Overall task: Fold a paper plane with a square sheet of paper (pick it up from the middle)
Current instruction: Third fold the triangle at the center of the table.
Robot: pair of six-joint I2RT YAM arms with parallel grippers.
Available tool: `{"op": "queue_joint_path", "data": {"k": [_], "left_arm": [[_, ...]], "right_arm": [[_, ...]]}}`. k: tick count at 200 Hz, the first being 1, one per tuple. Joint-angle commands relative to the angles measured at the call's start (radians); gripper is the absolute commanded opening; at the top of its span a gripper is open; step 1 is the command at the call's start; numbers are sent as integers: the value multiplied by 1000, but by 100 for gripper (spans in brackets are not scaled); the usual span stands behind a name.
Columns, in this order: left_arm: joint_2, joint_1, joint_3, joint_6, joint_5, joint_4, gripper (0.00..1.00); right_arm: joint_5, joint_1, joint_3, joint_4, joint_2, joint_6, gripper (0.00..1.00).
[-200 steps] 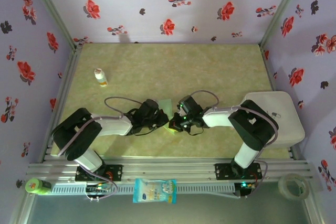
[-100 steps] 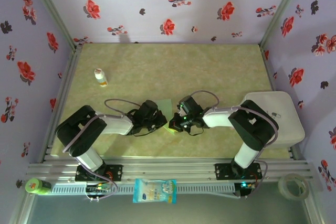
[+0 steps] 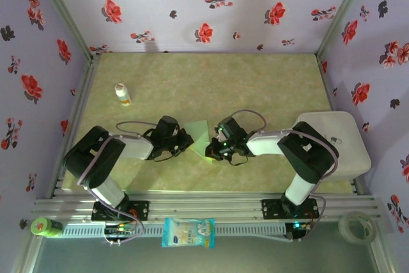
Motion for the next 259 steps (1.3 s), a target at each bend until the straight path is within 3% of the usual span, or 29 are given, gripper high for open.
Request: {"op": "queue_joint_path", "data": {"k": [1, 69, 126, 138, 161, 194, 259], "left_arm": [[13, 63, -15, 69, -70, -154, 0], [-31, 123, 27, 165, -33, -226, 0], [-138, 89, 81, 185, 0, -221, 0], [-146, 78, 63, 171, 26, -151, 1], [-108, 63, 22, 113, 104, 18, 1], [-25, 30, 26, 102, 151, 73, 1], [77, 6, -49, 69, 62, 94, 0]], "right_arm": [[41, -4, -24, -143, 48, -33, 0], [51, -6, -10, -183, 28, -55, 0], [51, -7, 18, -203, 23, -70, 0], [44, -7, 25, -212, 23, -85, 0], [45, -11, 35, -224, 31, -100, 0], [42, -11, 56, -233, 34, -100, 0], [34, -10, 91, -253, -21, -125, 0]]}}
